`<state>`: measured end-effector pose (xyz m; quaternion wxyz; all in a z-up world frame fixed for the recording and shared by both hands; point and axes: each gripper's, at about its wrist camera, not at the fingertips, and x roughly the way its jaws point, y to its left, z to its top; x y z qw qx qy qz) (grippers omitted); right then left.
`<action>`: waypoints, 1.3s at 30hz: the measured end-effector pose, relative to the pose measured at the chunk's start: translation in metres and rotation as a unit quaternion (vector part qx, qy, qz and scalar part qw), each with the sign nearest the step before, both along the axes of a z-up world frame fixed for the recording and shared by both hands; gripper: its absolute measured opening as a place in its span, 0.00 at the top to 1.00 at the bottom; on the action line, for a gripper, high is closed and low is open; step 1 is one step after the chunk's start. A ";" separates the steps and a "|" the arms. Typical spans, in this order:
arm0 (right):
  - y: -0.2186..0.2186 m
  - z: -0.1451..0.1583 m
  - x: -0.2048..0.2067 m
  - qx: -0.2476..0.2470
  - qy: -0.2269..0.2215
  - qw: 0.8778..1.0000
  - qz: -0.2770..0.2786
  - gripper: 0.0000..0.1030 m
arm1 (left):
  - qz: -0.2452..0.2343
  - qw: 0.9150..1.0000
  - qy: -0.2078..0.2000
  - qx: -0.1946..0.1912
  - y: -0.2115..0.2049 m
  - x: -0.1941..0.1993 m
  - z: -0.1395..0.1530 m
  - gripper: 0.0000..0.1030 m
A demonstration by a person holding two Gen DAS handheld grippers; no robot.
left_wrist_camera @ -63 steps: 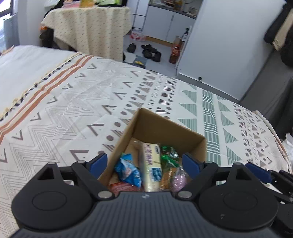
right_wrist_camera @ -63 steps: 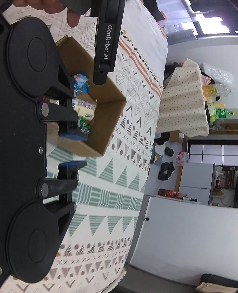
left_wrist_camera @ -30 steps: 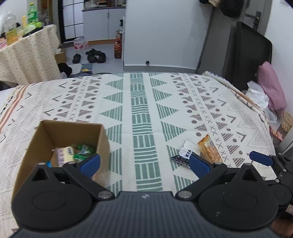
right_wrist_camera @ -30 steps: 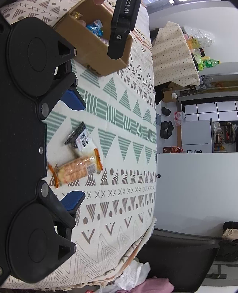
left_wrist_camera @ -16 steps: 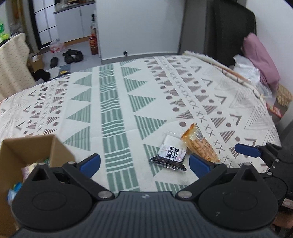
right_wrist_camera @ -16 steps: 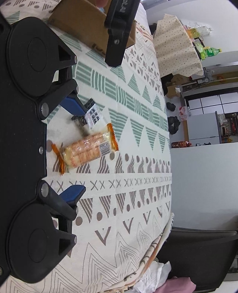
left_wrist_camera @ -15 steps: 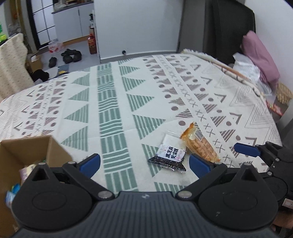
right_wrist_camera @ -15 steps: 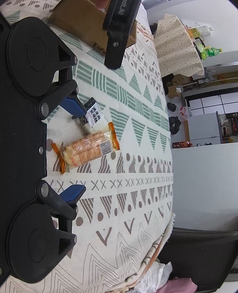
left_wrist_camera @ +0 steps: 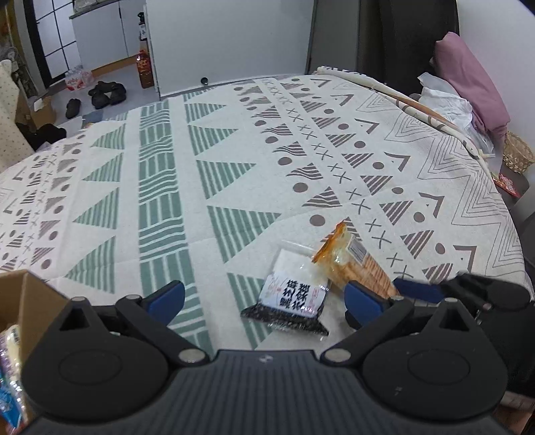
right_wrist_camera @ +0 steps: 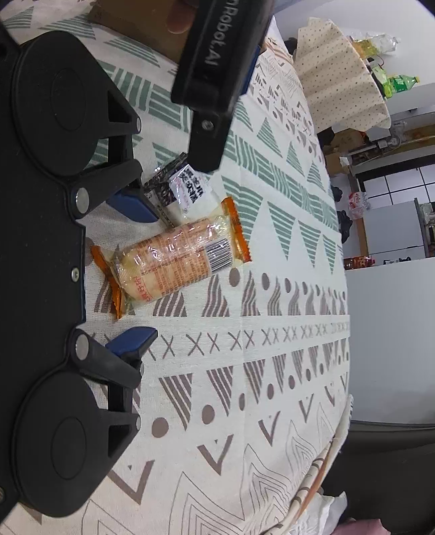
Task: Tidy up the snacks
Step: 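Move both tools back toward the orange cracker pack and black packet, then grasp black-white packet with left tool while right tool grasps orange cracker pack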
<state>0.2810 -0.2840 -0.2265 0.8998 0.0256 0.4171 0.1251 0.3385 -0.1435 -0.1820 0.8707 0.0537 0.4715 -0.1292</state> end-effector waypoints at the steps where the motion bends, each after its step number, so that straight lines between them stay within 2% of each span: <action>1: 0.000 -0.002 0.000 0.001 0.006 1.000 0.000 0.49 | -0.002 1.000 0.002 0.000 -0.001 0.002 -0.003 0.01; 2: 0.000 -0.003 0.000 -0.003 0.005 1.000 -0.001 0.57 | -0.005 1.000 0.005 -0.001 -0.003 0.004 -0.006 0.01; 5: 0.001 -0.002 -0.002 -0.013 0.003 1.000 -0.010 0.63 | -0.012 1.000 0.014 -0.003 -0.008 0.008 -0.013 0.03; 10: -0.004 -0.001 -0.007 -0.047 0.001 0.998 -0.037 0.65 | -0.027 0.999 0.019 -0.005 -0.018 0.012 -0.021 0.03; 15: -0.008 -0.001 -0.009 -0.052 0.003 0.997 -0.052 0.65 | -0.029 0.999 0.024 -0.010 -0.024 0.014 -0.029 0.05; 18: -0.007 -0.002 -0.008 -0.054 0.000 0.997 -0.052 0.62 | -0.032 0.999 0.036 -0.015 -0.024 0.016 -0.037 0.14; 21: -0.005 -0.003 -0.007 -0.053 -0.003 0.997 -0.048 0.57 | -0.030 0.998 0.050 -0.014 -0.023 0.016 -0.047 0.29; 26: -0.003 -0.004 -0.003 -0.054 -0.010 0.998 -0.043 0.55 | -0.035 0.999 0.037 -0.008 -0.021 0.014 -0.048 0.49; 31: -0.001 -0.006 0.000 -0.055 -0.017 0.997 -0.046 0.53 | -0.029 0.999 0.037 -0.007 -0.017 0.009 -0.042 0.54; 32: -0.001 -0.006 0.000 -0.055 -0.017 0.997 -0.045 0.54 | -0.026 0.999 0.037 -0.007 -0.016 0.008 -0.040 0.54; 33: 0.000 -0.006 0.000 -0.054 -0.018 0.997 -0.043 0.62 | -0.023 0.999 0.035 -0.007 -0.015 0.006 -0.038 0.54; 34: 0.000 -0.005 0.000 -0.055 -0.017 0.997 -0.042 0.64 | -0.020 0.999 0.033 -0.009 -0.013 0.005 -0.035 0.54; 39: 0.000 0.004 -0.007 -0.048 -0.014 0.997 -0.054 0.66 | 0.001 1.000 0.020 -0.013 -0.002 -0.006 -0.015 0.54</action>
